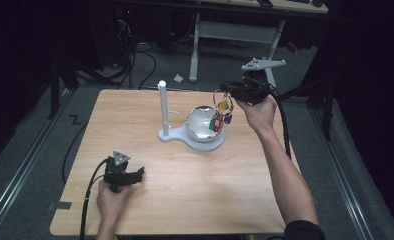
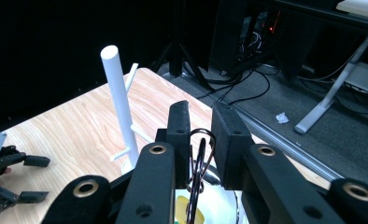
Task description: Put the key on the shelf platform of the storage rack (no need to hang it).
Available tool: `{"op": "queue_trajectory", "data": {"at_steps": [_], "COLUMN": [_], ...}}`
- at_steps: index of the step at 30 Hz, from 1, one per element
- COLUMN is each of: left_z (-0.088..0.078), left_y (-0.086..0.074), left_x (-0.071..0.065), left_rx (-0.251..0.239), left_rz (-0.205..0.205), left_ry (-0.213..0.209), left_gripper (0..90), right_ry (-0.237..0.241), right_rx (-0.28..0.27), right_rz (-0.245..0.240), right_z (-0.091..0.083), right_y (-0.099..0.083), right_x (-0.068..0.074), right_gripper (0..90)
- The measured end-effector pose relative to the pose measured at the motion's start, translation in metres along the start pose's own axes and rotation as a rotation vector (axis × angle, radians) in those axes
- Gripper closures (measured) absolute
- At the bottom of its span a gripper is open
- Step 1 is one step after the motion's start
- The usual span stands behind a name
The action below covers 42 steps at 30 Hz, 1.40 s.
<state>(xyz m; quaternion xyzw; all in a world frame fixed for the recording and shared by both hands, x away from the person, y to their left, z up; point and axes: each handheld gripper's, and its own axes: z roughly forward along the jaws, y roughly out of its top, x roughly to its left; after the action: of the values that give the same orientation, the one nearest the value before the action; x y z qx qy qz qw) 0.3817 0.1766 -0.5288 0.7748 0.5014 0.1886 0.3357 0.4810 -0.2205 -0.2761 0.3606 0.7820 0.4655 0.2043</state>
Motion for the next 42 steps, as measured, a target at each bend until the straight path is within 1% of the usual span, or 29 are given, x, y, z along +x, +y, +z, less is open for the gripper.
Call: {"op": "queue_trajectory", "data": {"at_steps": [5, 8, 9, 10, 11, 12, 13, 16, 17, 18, 19, 25, 27, 33, 35, 36, 42], "left_z": [0.000, 0.000, 0.000, 0.000, 0.000, 0.000, 0.000, 0.000, 0.000, 0.000, 0.000, 0.000, 0.000, 0.000, 0.000, 0.000, 0.000], "left_y": [0.000, 0.000, 0.000, 0.000, 0.000, 0.000, 0.000, 0.000, 0.000, 0.000, 0.000, 0.000, 0.000, 0.000, 0.000, 0.000, 0.000], "left_x": [0.000, 0.000, 0.000, 0.000, 0.000, 0.000, 0.000, 0.000, 0.000, 0.000, 0.000, 0.000, 0.000, 0.000, 0.000, 0.000, 0.000], "left_rx": [0.001, 0.000, 0.000, 0.000, 0.001, 0.000, 0.000, 0.000, 0.000, 0.000, 0.000, 0.000, 0.000, 0.000, 0.002, 0.003, 0.003], "left_rz": [0.001, 0.000, 0.000, 0.000, 0.000, 0.000, 0.000, 0.000, 0.000, 0.000, 0.000, 0.000, 0.000, 0.001, 0.002, 0.003, 0.005], "left_ry": [0.000, 0.000, 0.000, 0.000, 0.000, -0.001, 0.000, -0.001, -0.001, 0.000, 0.000, 0.000, 0.000, 0.000, -0.001, 0.000, 0.003], "left_gripper": [20.8, 20.8, 20.8, 20.8, 20.8, 20.8, 20.8, 20.7, 20.7, 20.7, 20.7, 20.7, 20.7, 20.7, 20.8, 20.8, 20.8], "right_ry": [0.000, 0.001, 0.001, 0.002, 0.002, -0.002, -0.002, -0.008, -0.008, -0.005, -0.005, 0.001, 0.008, 0.015, 0.019, 0.019, 0.036], "right_rx": [0.004, 0.006, 0.006, 0.010, 0.010, 0.018, 0.018, 0.036, 0.036, 0.039, 0.039, 0.066, 0.071, 0.089, 0.101, 0.101, 0.122], "right_rz": [0.009, 0.031, 0.031, 0.035, 0.035, 0.034, 0.034, 0.035, 0.035, 0.034, 0.034, 0.025, 0.027, 0.027, 0.026, 0.026, 0.033], "right_z": [0.008, 0.016, 0.016, 0.020, 0.020, 0.024, 0.024, 0.032, 0.032, 0.037, 0.037, 0.050, 0.056, 0.065, 0.071, 0.071, 0.081], "right_y": [-0.001, -0.002, -0.002, -0.003, -0.003, -0.004, -0.004, -0.007, -0.007, -0.009, -0.009, -0.015, -0.019, -0.026, -0.032, -0.032, -0.046], "right_x": [0.000, -0.002, -0.002, -0.003, -0.003, -0.003, -0.003, -0.002, -0.002, -0.001, -0.001, 0.002, 0.003, 0.003, 0.003, 0.003, 0.003], "right_gripper": [78.7, 78.6, 78.6, 78.6, 78.6, 78.6, 78.6, 78.6, 78.6, 78.6, 78.6, 78.5, 78.5, 78.5, 78.5, 78.4, 78.4]}}
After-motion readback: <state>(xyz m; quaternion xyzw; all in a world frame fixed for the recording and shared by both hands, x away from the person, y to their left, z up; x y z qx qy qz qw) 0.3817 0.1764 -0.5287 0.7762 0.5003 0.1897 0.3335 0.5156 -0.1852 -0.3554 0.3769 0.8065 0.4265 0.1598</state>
